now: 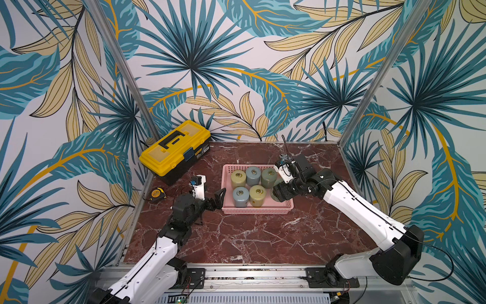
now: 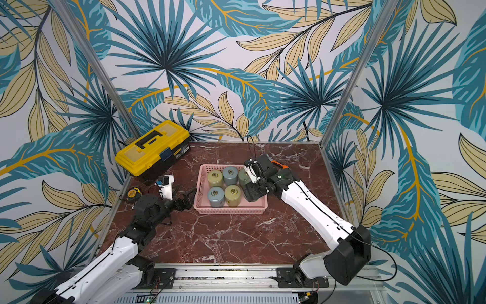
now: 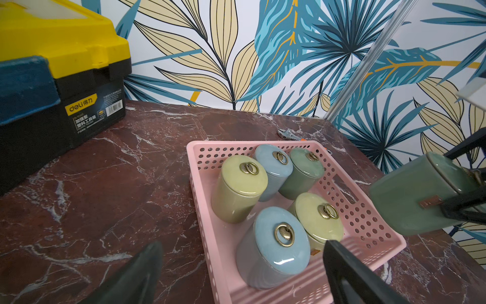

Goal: Take the tea canister out of the basket
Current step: Pick up the tea canister from the basket, then place the tea canister at the center of the board.

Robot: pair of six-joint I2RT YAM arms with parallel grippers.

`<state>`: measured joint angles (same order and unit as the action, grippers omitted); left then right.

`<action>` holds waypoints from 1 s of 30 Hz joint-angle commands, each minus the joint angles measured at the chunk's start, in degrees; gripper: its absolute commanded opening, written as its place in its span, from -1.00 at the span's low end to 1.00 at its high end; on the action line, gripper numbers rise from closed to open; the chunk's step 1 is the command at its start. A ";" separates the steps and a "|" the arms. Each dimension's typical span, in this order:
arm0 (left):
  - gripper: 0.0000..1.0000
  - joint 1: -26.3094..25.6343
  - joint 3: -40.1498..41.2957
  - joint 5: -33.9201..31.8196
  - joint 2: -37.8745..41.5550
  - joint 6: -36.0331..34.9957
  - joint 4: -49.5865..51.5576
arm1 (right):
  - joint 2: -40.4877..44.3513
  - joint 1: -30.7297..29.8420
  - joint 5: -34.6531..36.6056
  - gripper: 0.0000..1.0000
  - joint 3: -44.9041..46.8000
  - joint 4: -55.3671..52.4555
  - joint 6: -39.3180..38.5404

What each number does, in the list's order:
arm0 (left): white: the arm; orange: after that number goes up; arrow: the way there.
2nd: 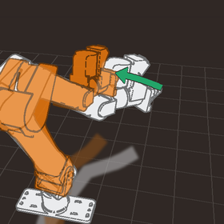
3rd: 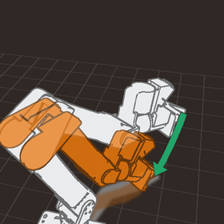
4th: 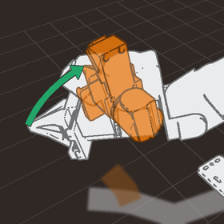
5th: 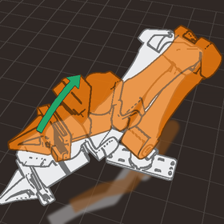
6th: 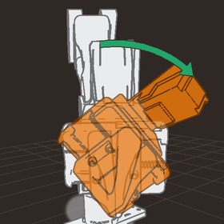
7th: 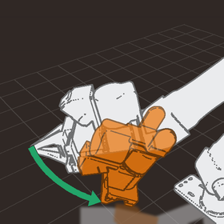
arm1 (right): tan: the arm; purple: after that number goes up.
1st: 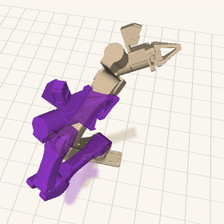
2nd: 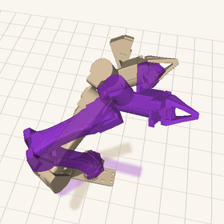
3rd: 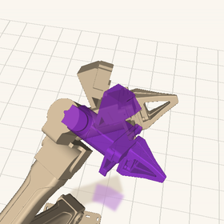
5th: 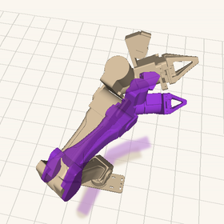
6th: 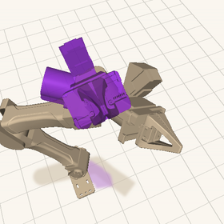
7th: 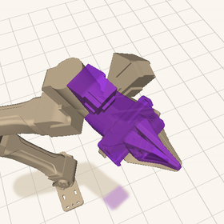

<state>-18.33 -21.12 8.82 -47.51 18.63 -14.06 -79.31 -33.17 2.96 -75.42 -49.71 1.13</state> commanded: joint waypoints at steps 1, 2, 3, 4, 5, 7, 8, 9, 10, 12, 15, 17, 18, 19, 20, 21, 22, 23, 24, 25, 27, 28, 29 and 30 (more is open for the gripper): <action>1.00 0.25 1.64 0.42 1.00 0.26 -1.40 | 3.14 -1.78 0.97 0.07 2.50 0.69 2.18; 1.00 0.31 1.53 0.52 1.22 0.20 -1.15 | 3.64 -2.34 0.90 0.07 2.99 0.65 2.66; 1.00 0.24 1.44 0.64 1.57 0.03 -0.60 | 4.23 -3.17 0.83 0.07 3.70 0.51 3.07; 1.00 0.29 1.50 0.47 1.79 0.00 -0.53 | 4.98 -4.11 0.82 0.07 4.51 0.54 3.55; 1.00 0.26 1.60 0.24 2.01 -0.01 -0.45 | 5.62 -4.86 0.82 0.07 5.13 0.61 3.97; 1.00 0.26 1.78 -0.06 2.44 -0.30 -0.52 | 7.02 -6.90 1.23 0.06 6.74 0.67 4.78; 1.00 0.25 1.94 -0.33 2.50 -0.42 -0.76 | 7.52 -7.67 1.42 0.07 7.34 0.67 5.27; 1.00 0.24 2.05 -0.75 2.30 -0.53 -1.00 | 8.18 -8.61 1.43 0.07 8.00 0.62 5.80; 1.00 0.26 2.14 -1.26 2.10 -0.70 -1.14 | 8.73 -9.60 1.50 0.07 8.71 0.67 6.45; 1.00 0.28 2.08 -1.60 1.82 -1.04 -0.90 | 9.71 -11.34 1.82 0.07 9.89 0.67 7.45; 1.00 0.28 2.14 -2.04 1.89 -1.41 -0.96 | 10.66 -14.84 2.52 0.06 11.35 0.67 9.00; 1.00 0.25 2.22 -2.31 1.87 -1.73 -0.96 | 10.99 -16.87 3.16 0.06 12.10 0.67 10.21; 1.00 0.24 2.31 -2.49 1.86 -1.75 -0.96 | 11.09 -18.01 3.47 0.06 12.44 0.71 10.82; 1.00 0.29 2.39 -2.57 1.87 -1.77 -1.01 | 11.10 -19.24 3.73 0.06 12.69 0.65 11.55; 1.00 0.29 2.49 -2.64 1.84 -1.80 -1.10 | 11.02 -20.28 3.97 0.06 12.88 0.67 12.09; 1.00 0.26 2.54 -2.73 1.76 -1.86 -1.21 | 10.81 -21.66 4.47 0.06 13.01 0.67 12.83; 1.00 0.29 2.58 -2.79 1.68 -1.88 -1.31 | 10.55 -22.92 5.03 0.06 13.10 0.67 13.52; 1.00 0.26 2.58 -2.84 1.62 -1.85 -1.32 | 10.26 -23.94 5.55 0.06 13.19 0.67 14.15; 1.00 0.30 2.58 -2.85 1.60 -1.86 -1.32 | 9.86 -25.27 6.15 0.06 13.27 0.67 14.84; 1.00 0.31 2.58 -2.91 1.57 -1.85 -1.32 | 9.51 -26.39 6.61 0.06 13.48 0.63 15.54; 1.00 0.24 2.58 -2.88 1.47 -1.90 -1.34 | 8.68 -28.33 7.22 0.06 13.67 0.93 16.78; 1.00 0.26 2.58 -2.85 1.41 -1.88 -1.40 | 8.12 -29.34 7.45 0.06 13.83 1.12 17.35; 1.00 0.29 2.58 -2.86 1.35 -1.84 -1.40 | 7.72 -30.14 7.63 0.06 13.81 1.38 17.92; 1.00 0.29 2.58 -2.88 1.31 -1.80 -1.40 | 7.19 -31.17 7.83 0.06 13.96 1.64 18.46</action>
<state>-18.33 -20.45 6.42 -46.06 17.37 -14.26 -71.18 -62.50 8.47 -62.48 -50.61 16.40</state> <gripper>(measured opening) 0.999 0.859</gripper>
